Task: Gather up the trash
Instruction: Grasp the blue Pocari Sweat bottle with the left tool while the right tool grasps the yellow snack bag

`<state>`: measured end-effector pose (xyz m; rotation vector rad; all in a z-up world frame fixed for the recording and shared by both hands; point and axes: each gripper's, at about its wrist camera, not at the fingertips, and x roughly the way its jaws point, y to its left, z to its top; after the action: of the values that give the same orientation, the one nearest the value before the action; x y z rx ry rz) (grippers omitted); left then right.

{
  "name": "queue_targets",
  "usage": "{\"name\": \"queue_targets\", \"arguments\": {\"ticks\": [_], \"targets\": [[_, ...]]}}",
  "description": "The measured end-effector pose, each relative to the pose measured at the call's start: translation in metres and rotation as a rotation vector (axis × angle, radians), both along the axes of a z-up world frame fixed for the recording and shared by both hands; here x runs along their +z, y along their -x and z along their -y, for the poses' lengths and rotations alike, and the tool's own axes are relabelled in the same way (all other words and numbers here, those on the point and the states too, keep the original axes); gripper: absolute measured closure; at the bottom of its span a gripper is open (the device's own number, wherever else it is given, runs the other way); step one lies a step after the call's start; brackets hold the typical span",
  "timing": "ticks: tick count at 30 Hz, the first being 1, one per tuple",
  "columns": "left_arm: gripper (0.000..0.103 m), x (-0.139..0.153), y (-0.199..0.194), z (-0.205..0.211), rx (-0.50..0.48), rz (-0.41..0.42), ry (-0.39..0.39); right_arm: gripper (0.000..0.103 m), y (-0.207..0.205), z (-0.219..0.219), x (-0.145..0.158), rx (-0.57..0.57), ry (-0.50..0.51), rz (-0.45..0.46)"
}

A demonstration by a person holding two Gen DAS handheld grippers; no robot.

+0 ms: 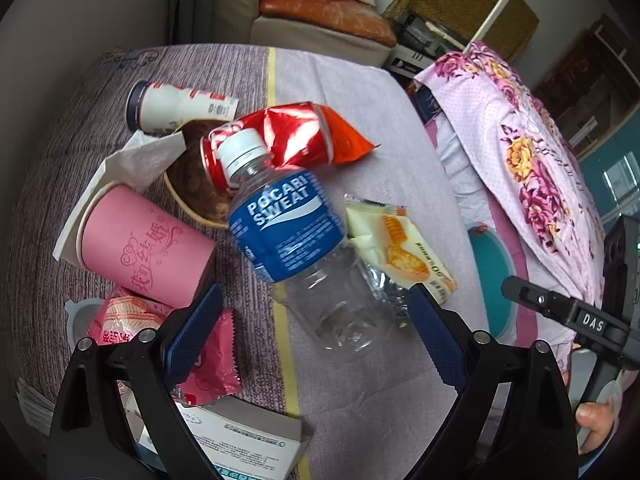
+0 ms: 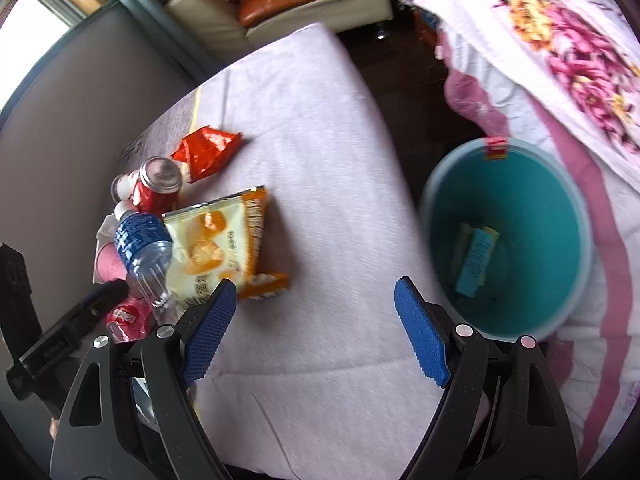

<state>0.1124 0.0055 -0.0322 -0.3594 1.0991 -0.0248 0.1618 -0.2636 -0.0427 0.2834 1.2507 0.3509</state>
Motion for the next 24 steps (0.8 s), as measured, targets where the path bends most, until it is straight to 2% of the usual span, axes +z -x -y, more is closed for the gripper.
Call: {"name": "queue_targets", "arguments": {"ticks": [8,11,16,17,19,20,24], "targets": [[0.009,-0.016,0.002,-0.002,-0.019,-0.029,-0.031,0.026,-0.027,-0.036,-0.021,0.07,-0.057,-0.06],[0.009,-0.02,0.002,-0.006,-0.012,-0.042,-0.015,0.035,-0.033,-0.048,-0.03,0.094,-0.081,-0.081],[0.009,-0.02,0.002,-0.014,0.002,-0.044,0.003,0.035,-0.041,-0.06,-0.046,0.12,-0.139,-0.126],[0.009,-0.019,0.001,-0.013,0.003,-0.045,0.001,0.039,-0.041,-0.061,-0.048,0.123,-0.144,-0.132],[0.009,-0.019,0.001,-0.012,0.004,-0.045,0.001,0.066,-0.04,-0.065,-0.054,0.143,-0.166,-0.145],[0.009,-0.019,0.0,-0.01,0.005,-0.046,0.003,0.083,-0.039,-0.065,-0.055,0.151,-0.181,-0.149],[0.009,-0.02,-0.007,-0.003,0.025,-0.04,-0.002,0.088,-0.033,-0.058,-0.049,0.141,-0.172,-0.111]]}}
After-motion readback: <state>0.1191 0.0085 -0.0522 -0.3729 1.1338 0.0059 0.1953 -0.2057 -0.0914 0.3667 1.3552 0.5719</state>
